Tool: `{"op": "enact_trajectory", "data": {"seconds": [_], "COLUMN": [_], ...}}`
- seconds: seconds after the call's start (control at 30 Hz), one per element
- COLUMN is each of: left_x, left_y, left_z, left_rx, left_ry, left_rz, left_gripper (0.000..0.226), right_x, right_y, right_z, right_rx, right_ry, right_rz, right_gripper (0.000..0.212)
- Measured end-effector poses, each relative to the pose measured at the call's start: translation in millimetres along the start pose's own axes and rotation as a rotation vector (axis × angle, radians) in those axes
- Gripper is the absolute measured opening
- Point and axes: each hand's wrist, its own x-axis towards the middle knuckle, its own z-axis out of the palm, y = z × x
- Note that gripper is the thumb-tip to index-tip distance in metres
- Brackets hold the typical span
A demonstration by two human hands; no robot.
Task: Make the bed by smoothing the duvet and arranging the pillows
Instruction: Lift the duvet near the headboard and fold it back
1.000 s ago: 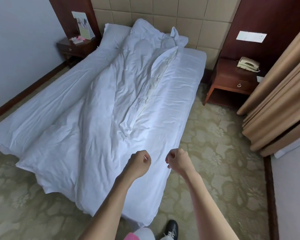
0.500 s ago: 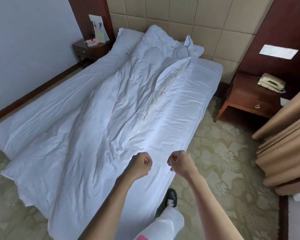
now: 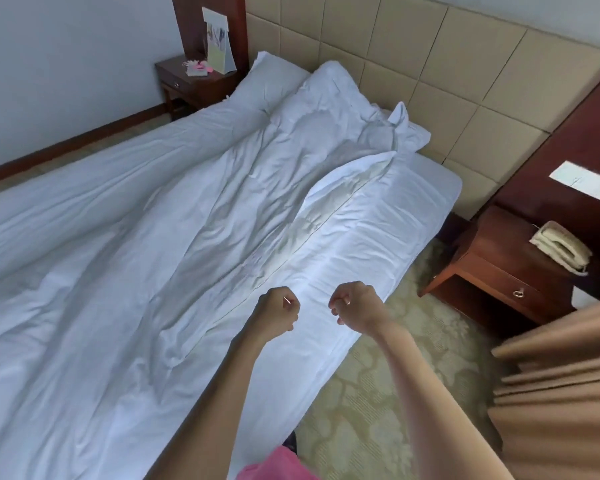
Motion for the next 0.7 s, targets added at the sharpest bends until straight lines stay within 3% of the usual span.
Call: {"op": "enact_trajectory", "data": {"seconds": [0.23,0.7], "left_x": [60,121], "left_y": [37,106], "left_z": [30,110], "left_rx": [-0.030,-0.194], "left_ry": [0.076,0.393], "left_rz": [-0.083,-0.316], "left_gripper": [0.018,0.015], "right_x": [88,231], "right_y": [26,66], "right_z": [-54,-138], "right_rx": [-0.110,-0.330], "right_ry": [-0.079,-0.351], "right_rz": [-0.089,-0.412], "right_gripper": [0.029,0.029]}}
